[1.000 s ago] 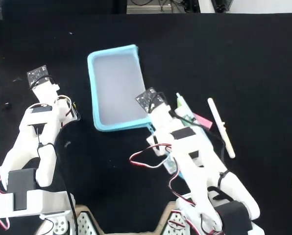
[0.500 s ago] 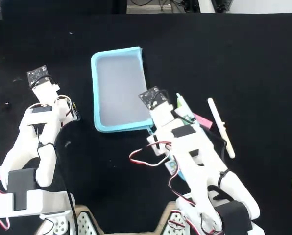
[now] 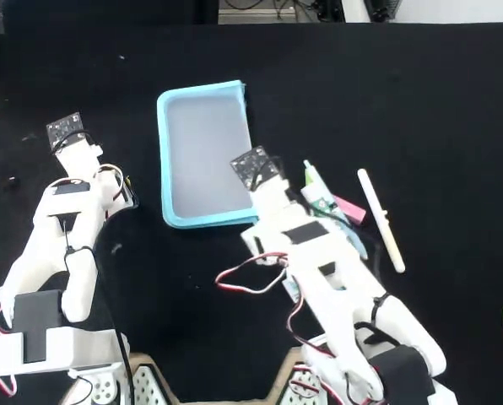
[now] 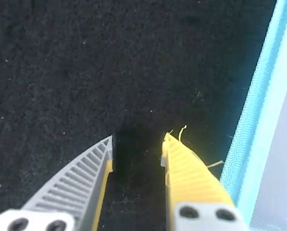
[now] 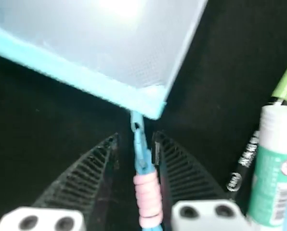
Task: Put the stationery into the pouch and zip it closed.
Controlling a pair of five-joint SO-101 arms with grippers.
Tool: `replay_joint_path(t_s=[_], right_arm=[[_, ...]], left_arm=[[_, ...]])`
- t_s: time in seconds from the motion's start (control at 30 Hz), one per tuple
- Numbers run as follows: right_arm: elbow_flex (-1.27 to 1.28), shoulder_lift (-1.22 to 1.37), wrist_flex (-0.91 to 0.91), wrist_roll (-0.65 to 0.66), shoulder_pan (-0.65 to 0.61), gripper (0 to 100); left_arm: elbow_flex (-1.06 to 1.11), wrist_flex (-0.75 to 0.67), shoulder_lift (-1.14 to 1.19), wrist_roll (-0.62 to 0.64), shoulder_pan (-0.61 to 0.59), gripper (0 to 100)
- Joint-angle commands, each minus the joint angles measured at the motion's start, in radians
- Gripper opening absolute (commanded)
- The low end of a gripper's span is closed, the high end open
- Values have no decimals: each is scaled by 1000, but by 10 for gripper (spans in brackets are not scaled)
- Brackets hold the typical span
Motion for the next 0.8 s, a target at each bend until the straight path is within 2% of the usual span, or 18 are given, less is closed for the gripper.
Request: replay_joint_path(t_s=[0.0,0.1,0.23,0.47,0.77], right_arm=[[-2,-30,-17,-3,-28,109],[-2,-30,-21,2,-14,109],[-1,-30,-25,89,8,109],[-7,38,-54,157,20,109],[-77,120,-23,166,40,109]], left_arm=[[-7,-14,-6,5,7,166],[-7,-12,-6,5,7,166],[-7,-11,-6,5,7,166],[-7,-11,-6,5,7,166],[-7,-11,-6,5,7,166]])
